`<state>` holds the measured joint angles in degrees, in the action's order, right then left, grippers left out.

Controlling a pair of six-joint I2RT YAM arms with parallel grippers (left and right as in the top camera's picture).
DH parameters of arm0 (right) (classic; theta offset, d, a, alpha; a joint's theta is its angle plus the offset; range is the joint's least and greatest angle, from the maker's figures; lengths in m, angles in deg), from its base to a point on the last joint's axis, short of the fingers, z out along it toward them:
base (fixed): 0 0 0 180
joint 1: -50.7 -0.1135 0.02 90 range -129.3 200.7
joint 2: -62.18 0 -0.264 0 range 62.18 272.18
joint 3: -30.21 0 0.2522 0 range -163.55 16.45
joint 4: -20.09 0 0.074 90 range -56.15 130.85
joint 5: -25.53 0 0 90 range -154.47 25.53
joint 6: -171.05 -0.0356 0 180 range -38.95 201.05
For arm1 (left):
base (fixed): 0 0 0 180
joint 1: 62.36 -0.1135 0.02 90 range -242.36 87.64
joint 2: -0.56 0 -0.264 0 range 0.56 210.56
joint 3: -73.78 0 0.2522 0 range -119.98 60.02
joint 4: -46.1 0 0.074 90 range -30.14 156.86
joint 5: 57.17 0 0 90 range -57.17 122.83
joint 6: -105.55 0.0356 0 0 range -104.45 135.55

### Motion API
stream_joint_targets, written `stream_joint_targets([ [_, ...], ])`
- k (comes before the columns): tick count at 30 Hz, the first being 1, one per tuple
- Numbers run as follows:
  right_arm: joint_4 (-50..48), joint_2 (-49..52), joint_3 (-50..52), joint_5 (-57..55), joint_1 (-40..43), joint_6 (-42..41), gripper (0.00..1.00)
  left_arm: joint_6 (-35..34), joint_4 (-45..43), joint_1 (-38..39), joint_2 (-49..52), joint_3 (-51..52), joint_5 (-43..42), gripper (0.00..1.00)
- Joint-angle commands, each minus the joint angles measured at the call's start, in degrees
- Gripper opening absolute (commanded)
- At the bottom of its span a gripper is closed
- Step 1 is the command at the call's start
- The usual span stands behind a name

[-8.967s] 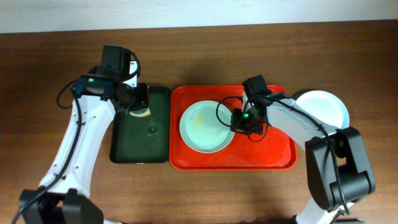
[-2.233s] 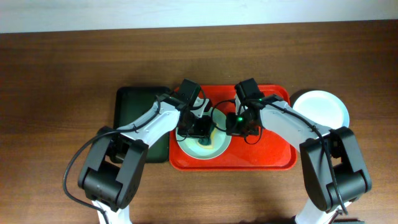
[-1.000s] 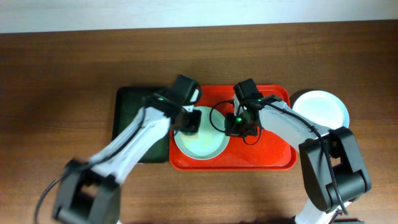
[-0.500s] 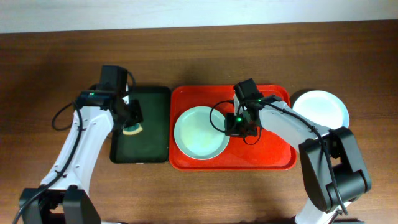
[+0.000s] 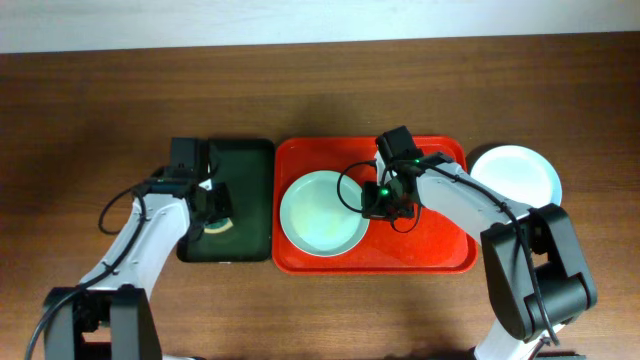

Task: Clean dirty plates on tray and stack at the side
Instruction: 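Carry the sponge to the dark green tray and release it, then lift the pale green plate off the red tray with the right gripper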

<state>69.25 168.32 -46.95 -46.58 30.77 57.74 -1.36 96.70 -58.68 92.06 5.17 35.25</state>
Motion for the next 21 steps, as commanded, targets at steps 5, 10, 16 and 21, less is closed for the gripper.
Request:
stream_joint_targets([
  [5,-0.2,0.11,0.24,-0.57,0.0,0.57,0.04,-0.42,-0.87,-0.04,0.42,1.16,-2.19,0.34],
  [10,-0.11,0.11,0.24,-0.57,0.0,0.57,0.05,-0.42,2.8,-0.11,-2.56,-4.96,-6.21,0.51],
  [16,-0.17,0.11,0.24,-0.74,0.0,0.57,0.23,-0.42,5.03,-0.13,-8.96,-13.53,-5.49,0.97],
  [21,-0.39,0.11,0.24,-1.6,0.0,0.44,0.22,-0.44,6.23,-0.11,-14.73,-14.43,7.39,0.99],
])
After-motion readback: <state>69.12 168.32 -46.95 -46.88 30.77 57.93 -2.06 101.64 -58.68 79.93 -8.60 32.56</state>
